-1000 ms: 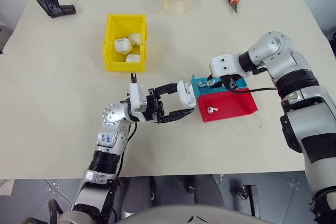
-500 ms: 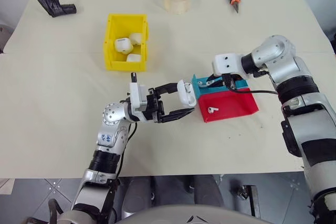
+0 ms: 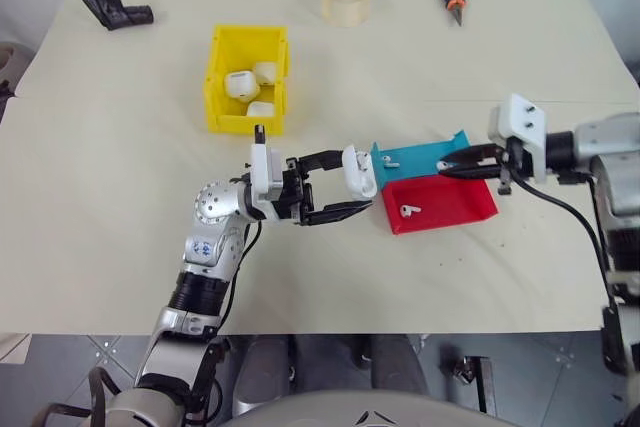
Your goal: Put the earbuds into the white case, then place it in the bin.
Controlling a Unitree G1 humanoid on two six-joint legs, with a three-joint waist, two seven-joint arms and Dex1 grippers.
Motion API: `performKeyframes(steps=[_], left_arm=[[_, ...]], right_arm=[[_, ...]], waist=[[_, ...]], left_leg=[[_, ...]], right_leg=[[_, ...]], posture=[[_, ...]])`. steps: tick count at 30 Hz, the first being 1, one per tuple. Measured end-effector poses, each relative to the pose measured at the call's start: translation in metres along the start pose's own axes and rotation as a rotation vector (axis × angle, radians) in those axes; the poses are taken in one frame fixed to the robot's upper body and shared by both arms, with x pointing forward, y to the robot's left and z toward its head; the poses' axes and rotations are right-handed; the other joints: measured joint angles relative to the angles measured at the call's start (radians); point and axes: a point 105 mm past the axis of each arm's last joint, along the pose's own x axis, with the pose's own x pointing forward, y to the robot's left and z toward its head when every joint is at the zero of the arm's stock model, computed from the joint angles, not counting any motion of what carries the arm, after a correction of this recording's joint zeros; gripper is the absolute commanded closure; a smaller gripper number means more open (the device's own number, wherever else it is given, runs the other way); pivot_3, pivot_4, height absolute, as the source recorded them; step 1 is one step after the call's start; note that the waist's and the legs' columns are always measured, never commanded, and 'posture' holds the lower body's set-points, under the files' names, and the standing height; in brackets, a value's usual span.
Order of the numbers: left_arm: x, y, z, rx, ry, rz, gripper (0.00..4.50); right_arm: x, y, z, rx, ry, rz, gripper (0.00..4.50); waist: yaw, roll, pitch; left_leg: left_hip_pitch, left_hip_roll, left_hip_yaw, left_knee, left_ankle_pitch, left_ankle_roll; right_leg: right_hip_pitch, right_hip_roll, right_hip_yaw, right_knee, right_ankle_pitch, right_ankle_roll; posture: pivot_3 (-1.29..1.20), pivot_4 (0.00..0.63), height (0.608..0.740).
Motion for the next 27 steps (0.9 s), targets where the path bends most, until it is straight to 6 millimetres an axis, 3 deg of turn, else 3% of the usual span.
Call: performKeyframes(steps=[5,14,21,27], left_arm=[[0.010,0.001,-0.001,-0.014,-0.025,-0.026,1.72],[0.020,0.001,-0.006,-0.044,-0.035,-0.059,1.72],[0.024,0.006,-0.006,-0.046,-0.029,-0.073,1.72],[0.033,0.008,-0.005,-0.031,-0.033,-0.089,1.72]], right_arm=[[-0.009,0.014,0.009,0.042,-0.089,-0.046,4.01],[-0.020,0.025,0.065,0.296,-0.464,-0.045,4.01],[-0.026,0.036,0.093,0.559,-0.685,0.076,4.01],[-0.014,0.061,0.102,0.717,-0.777,0.200,4.01]], waist=[[0.008,0.000,0.000],[0.021,0.000,0.000],[0.026,0.000,0.000],[0.026,0.000,0.000]], left_leg=[[0.000,0.000,0.000,0.001,0.000,0.000],[0.000,0.000,-0.001,0.001,0.000,0.000],[-0.001,0.000,-0.002,0.002,0.000,0.000],[-0.001,0.000,-0.001,0.001,0.000,0.000]], right_leg=[[0.000,0.000,0.000,0.000,0.000,0.000],[0.000,0.000,0.000,0.001,0.000,0.000],[0.000,0.000,0.000,0.001,0.000,0.000],[0.000,0.000,0.000,0.001,0.000,0.000]], posture=[[0.00,0.150,0.740],[0.00,0.150,0.740],[0.00,0.150,0.740],[0.00,0.150,0.740]])
